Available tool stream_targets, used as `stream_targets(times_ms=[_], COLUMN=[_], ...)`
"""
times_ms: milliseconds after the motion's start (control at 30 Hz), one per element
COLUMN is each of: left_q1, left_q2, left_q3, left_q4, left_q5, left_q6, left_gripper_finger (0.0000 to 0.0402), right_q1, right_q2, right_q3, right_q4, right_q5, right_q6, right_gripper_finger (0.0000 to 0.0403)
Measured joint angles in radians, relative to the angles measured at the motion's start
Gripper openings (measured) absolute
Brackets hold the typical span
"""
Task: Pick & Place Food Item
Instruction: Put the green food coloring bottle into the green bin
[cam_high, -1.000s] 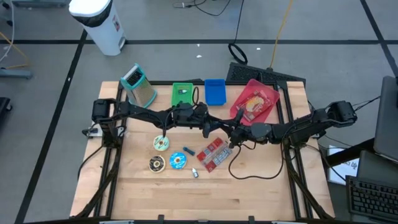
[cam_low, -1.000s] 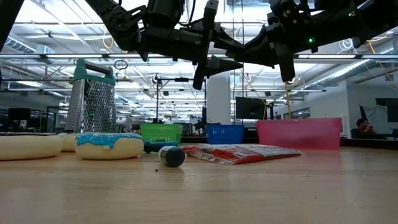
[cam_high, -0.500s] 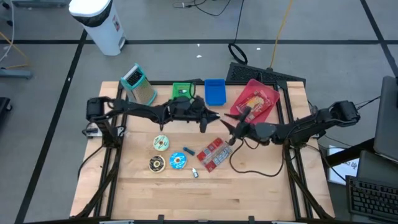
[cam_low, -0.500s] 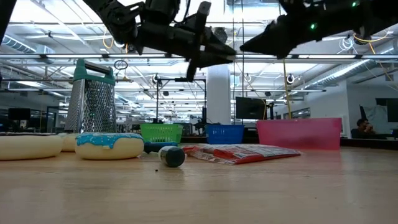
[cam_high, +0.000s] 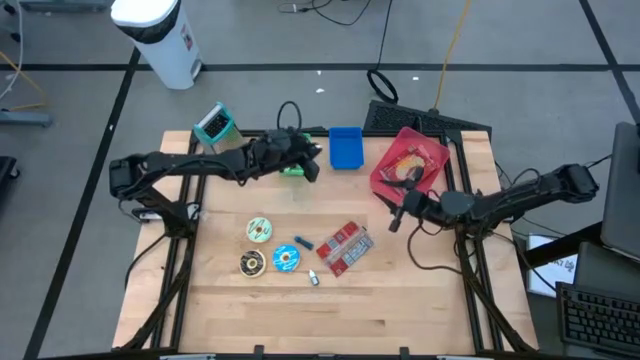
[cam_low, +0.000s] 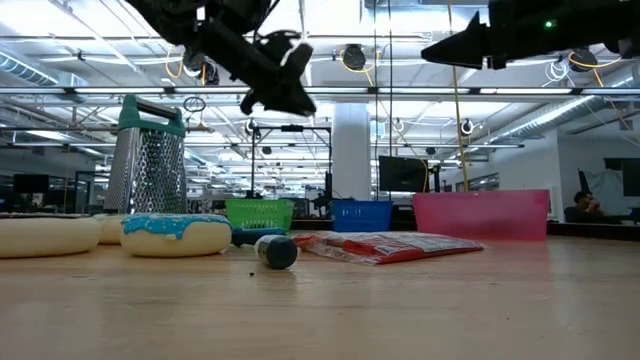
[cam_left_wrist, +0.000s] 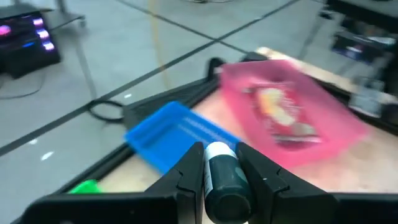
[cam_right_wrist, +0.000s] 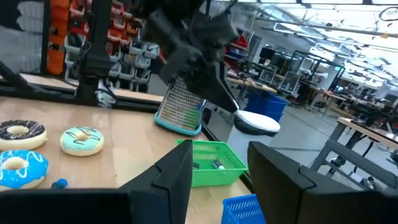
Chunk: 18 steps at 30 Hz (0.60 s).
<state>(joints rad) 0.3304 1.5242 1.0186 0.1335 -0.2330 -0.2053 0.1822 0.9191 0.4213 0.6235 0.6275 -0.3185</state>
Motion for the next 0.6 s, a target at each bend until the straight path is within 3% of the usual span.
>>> stream_targets(times_ms=[167,333,600], left_q1=[0.079,0.147,0.156], left_q2=[0.006,0.008,0.008], left_q3=[-0.093,-0.261,-0.392], left_q4=[0.097,0.290,0.394], left_q5=[-0.017,-0.111,-0.135], left_q6=[-0.048,-0.113,-0.172], left_gripper_finger=[0.0069,0.0069,0.0069], right_q1=[-0.013,-0.031,-0.070], right_q2=[-0.062,-0.083,-0.082], right_q3=[-0.062,-0.087,-0.088], right_q4=[0.060,0.063,0.056], right_q5=[-0.001,-0.001,-0.003], right_q6=[0.000,0.000,0.023], right_gripper_finger=[0.0141,0.0141,0.0139])
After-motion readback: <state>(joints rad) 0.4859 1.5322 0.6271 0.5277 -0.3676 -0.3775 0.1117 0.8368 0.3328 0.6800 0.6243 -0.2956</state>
